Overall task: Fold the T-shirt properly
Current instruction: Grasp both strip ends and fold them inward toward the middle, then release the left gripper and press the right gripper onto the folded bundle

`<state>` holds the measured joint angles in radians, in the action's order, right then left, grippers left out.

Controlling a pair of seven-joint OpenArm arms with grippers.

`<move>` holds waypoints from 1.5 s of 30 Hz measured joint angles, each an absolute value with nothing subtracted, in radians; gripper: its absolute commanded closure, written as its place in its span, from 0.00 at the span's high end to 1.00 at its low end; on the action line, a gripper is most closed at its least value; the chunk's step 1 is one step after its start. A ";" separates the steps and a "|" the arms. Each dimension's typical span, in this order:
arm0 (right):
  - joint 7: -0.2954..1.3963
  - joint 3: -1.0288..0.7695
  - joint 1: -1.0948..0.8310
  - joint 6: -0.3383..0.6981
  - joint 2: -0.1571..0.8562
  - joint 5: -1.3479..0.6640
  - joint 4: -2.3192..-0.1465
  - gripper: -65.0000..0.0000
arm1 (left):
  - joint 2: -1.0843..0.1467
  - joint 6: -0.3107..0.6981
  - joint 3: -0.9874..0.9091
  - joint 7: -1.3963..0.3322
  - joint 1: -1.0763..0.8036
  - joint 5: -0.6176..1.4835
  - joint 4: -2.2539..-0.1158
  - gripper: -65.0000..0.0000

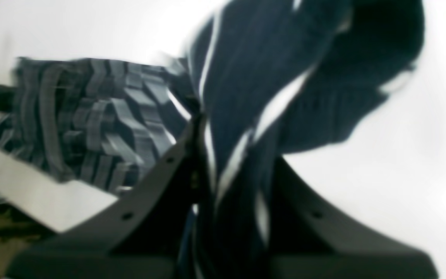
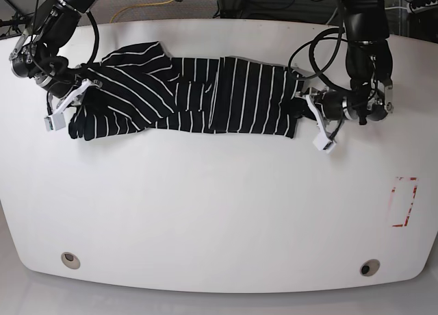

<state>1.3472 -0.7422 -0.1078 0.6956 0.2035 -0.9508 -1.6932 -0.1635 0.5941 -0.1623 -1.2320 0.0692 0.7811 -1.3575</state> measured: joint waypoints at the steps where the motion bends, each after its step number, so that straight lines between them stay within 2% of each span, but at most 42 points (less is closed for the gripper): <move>1: 1.348 -0.730 -0.111 0.696 0.196 -0.974 -1.702 0.00 | -0.157 0.594 -0.160 -1.232 0.068 0.783 -1.357 0.04; 9: 1.354 -0.621 -0.100 0.696 0.078 -1.082 -1.755 0.00 | -0.106 0.595 -0.163 -1.209 0.075 0.712 -1.344 0.04; 18: 1.353 -0.498 -0.089 0.696 -0.057 -1.075 -1.759 0.00 | -0.100 0.596 -0.163 -1.203 0.077 0.693 -1.344 0.04; 32: 1.230 -0.248 -0.067 0.696 -0.073 -0.947 -1.700 0.00 | -0.093 0.596 -0.166 -1.190 0.067 0.693 -1.345 0.04; 35: 1.184 -0.236 -0.063 0.696 -0.072 -0.926 -1.659 0.11 | -0.089 0.598 -0.168 -1.190 0.067 0.689 -1.345 0.04; 40: 1.156 -0.237 -0.043 0.690 -0.069 -0.830 -1.626 0.54 | -0.088 0.599 -0.168 -1.190 0.067 0.689 -1.345 0.04; 43: 1.156 -0.233 -0.036 0.690 -0.070 -0.813 -1.626 0.74 | -0.086 0.599 -0.168 -1.190 0.067 0.689 -1.345 0.04; 45: 1.155 -0.205 -0.035 0.689 -0.066 -0.810 -1.636 0.82 | -0.086 0.599 -0.167 -1.190 0.067 0.689 -1.345 0.04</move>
<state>1.1553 -0.2050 -0.0349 0.6888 -0.0662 -0.8101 -1.6356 -0.0860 0.5987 -0.1673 -1.1904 0.0669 0.6888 -1.3453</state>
